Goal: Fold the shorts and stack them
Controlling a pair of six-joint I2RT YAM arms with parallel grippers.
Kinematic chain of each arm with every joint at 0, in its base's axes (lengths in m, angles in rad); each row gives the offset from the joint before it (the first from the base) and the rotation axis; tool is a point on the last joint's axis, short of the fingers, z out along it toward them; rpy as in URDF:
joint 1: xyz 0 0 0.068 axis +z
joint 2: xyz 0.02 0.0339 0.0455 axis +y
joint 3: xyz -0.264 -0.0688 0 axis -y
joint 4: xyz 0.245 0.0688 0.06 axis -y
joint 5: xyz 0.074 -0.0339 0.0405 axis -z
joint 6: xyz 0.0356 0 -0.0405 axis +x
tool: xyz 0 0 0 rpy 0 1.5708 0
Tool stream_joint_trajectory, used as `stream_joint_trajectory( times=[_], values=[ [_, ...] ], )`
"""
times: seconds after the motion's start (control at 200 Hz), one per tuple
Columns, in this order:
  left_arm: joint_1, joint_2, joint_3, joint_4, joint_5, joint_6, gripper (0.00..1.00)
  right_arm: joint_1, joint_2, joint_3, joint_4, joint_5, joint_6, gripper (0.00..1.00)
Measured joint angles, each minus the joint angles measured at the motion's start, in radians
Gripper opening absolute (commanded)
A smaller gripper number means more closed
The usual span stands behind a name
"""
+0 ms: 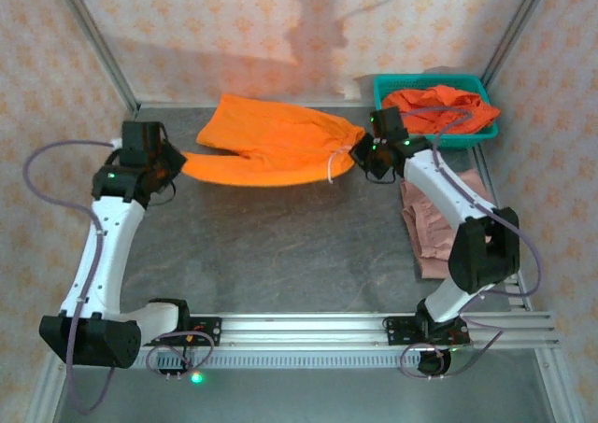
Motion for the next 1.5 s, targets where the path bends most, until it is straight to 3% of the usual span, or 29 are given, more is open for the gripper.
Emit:
stream_joint_trajectory(
  times=[0.39, 0.54, 0.871, 1.161, 1.376, 1.501],
  values=[
    [0.033, 0.311, 0.924, -0.179, -0.026, 0.076, 0.0, -0.03, 0.002, 0.573, -0.145, 0.006, -0.081, 0.0],
    [0.055, 0.381, 1.148, -0.201, -0.018, 0.082, 0.0, -0.03, 0.002, 0.706, -0.153, -0.014, -0.085, 0.0],
    [0.113, 0.363, 1.188, -0.157, 0.06, 0.028, 0.0, -0.03, -0.03, 0.79, -0.119, -0.077, -0.08, 0.0],
    [0.141, 0.437, 0.996, -0.117, 0.141, 0.002, 0.0, -0.006, 0.01, 0.769, -0.122, -0.049, -0.08, 0.0],
    [0.176, 0.626, 0.994, -0.113, 0.151, 0.002, 0.0, 0.008, 0.292, 0.947, -0.139, -0.058, -0.068, 0.0],
    [0.204, 0.795, 1.191, -0.125, 0.157, -0.01, 0.0, 0.008, 0.531, 1.212, -0.153, -0.096, -0.03, 0.0]
  ],
)
